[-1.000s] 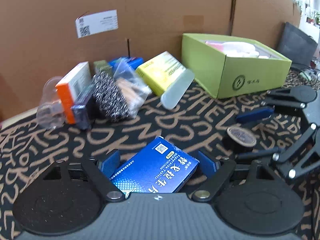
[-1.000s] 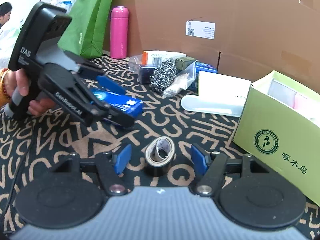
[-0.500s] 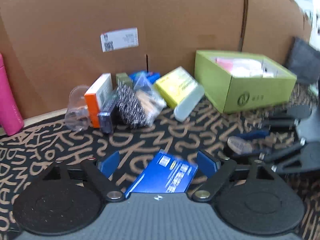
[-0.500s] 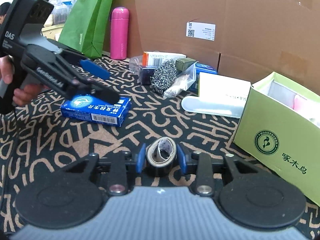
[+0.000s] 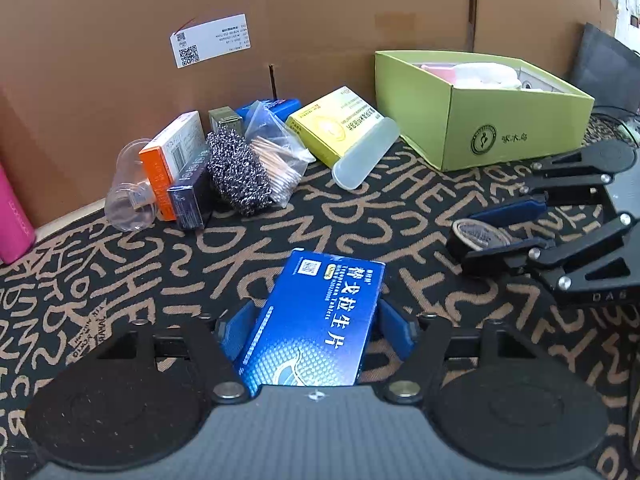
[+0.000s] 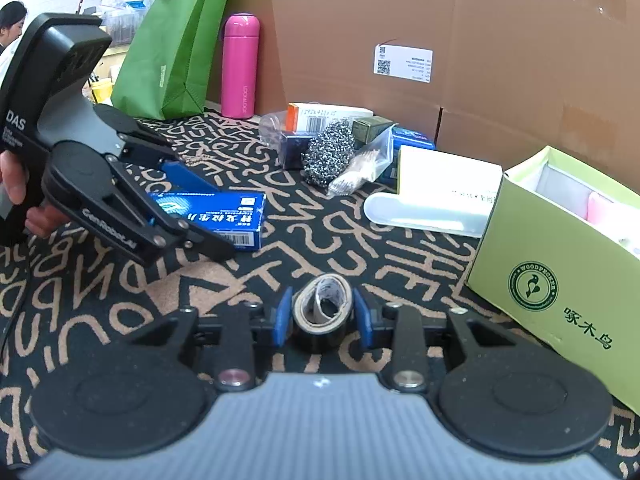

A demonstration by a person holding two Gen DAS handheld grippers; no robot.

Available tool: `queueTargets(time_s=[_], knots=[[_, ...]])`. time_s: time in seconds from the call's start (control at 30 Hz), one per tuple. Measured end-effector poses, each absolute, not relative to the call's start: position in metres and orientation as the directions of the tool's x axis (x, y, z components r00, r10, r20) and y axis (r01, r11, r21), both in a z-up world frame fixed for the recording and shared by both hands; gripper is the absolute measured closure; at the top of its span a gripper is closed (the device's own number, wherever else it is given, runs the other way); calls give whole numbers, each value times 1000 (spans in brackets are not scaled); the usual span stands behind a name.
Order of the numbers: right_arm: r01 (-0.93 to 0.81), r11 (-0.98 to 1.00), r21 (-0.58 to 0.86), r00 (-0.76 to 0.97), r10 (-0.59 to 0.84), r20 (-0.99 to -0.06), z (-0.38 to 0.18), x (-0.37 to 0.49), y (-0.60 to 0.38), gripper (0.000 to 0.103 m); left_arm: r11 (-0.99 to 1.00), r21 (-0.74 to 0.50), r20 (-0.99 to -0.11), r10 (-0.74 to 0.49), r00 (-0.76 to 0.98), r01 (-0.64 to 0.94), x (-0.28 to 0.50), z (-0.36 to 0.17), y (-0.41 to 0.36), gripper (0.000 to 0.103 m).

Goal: Organize objects
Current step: 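Lift the blue medicine box with the left tool while the right tool holds the tape roll, then drop the blue box and tape roll into the light-green box, opening both tools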

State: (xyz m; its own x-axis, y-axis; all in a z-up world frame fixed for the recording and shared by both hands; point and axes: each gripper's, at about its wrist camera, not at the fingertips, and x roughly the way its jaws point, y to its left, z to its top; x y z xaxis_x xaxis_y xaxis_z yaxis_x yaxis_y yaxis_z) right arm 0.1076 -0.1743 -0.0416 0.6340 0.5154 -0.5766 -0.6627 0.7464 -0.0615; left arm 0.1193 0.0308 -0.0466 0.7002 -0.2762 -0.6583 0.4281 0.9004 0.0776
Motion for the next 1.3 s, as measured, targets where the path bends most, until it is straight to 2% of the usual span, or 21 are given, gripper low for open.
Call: queueTargets(time_s=[0.27, 0.57, 0.7, 0.83, 1.13, 1.17, 1.2, 1.23, 1.3], knots=[[-648, 760, -50, 664, 531, -526, -34, 105, -181, 72, 920, 32, -623, -286, 728, 389, 119, -31, 23, 41], [-522, 853, 0, 805, 492, -333, 0, 103, -230, 72, 919, -37, -491, -360, 794, 393, 127, 25, -10, 42], [-420, 907, 44, 878, 417, -236, 13, 103, -264, 72, 902, -47, -446, -403, 799, 428, 136, 45, -44, 42], [-255, 962, 103, 951, 268, -155, 21, 105, -299, 72, 887, -48, -409, -438, 801, 460, 150, 59, -83, 41], [34, 987, 160, 988, -10, -152, 11, 141, -350, 70, 884, -65, -396, -449, 801, 464, 197, 62, -162, 41], [70, 985, 160, 988, -46, -150, 9, 145, -354, 51, 879, -81, -392, -462, 796, 470, 203, 59, -167, 32], [109, 982, 153, 984, -85, -157, 6, 149, -357, 34, 878, -98, -399, -466, 790, 469, 210, 56, -170, 11], [152, 976, 155, 978, -126, -168, 3, 151, -361, 15, 891, -105, -409, -443, 798, 441, 214, 54, -172, 6], [193, 963, 190, 972, -160, -175, 0, 151, -367, 15, 916, -111, -396, -396, 829, 385, 216, 50, -172, 6]])
